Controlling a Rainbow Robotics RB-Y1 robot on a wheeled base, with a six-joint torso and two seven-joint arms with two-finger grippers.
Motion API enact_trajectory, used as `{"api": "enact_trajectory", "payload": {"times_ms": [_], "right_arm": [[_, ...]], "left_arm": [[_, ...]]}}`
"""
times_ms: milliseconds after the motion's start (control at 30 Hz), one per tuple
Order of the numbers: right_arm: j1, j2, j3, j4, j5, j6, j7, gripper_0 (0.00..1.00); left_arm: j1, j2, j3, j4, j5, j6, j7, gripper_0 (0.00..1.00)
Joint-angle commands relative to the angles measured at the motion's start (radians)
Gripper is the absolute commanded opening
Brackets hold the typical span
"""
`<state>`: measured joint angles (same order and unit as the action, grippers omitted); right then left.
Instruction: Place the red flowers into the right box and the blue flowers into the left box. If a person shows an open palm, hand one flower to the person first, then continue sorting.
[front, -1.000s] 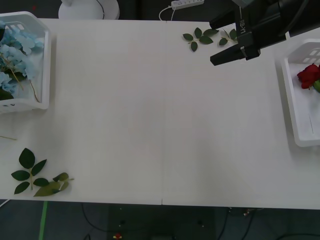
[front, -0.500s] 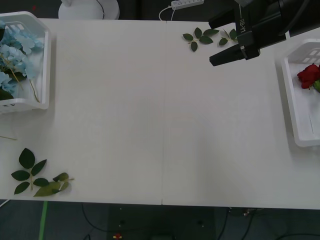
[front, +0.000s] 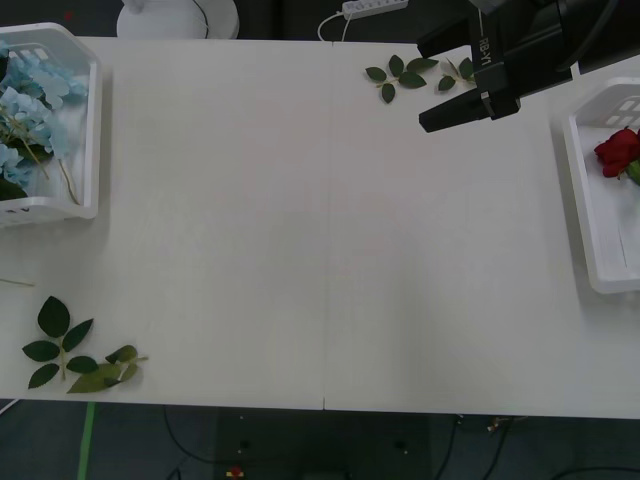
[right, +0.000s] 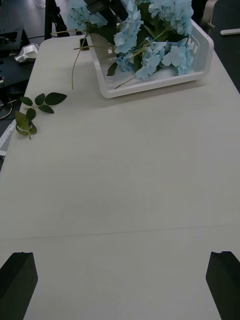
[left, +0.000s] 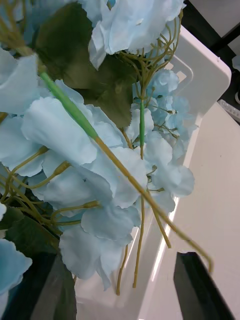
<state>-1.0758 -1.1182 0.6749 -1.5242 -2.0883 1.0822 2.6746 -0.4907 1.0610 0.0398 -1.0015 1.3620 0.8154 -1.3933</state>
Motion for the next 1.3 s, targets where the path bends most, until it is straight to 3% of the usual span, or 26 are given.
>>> {"api": "enact_trajectory", "payload": {"times_ms": [33,767,1067,1300], "right_arm": [[0.0,-0.043,-0.018,-0.019,-0.006,-0.002,0.031,1.0],[0.0,-0.043,-0.018,-0.019,-0.006,-0.002,0.031,1.0],[0.0,-0.043,-0.018,-0.019,-0.006,-0.002,0.031,1.0],[0.0,-0.043,-0.018,-0.019,-0.006,-0.002,0.031,1.0]], "left_arm": [[-0.043,0.063,-0.001,0.001,0.017,-0.007,-0.096,1.0],[-0.074,0.076,-0.003,-0.103,0.015,0.18,-0.133,1.0],[-0.009,0.086,0.063,-0.402,-0.034,0.344,-0.007,1.0],[0.215,0.036,0.186,-0.741,-0.063,0.326,-0.073,1.0]]}}
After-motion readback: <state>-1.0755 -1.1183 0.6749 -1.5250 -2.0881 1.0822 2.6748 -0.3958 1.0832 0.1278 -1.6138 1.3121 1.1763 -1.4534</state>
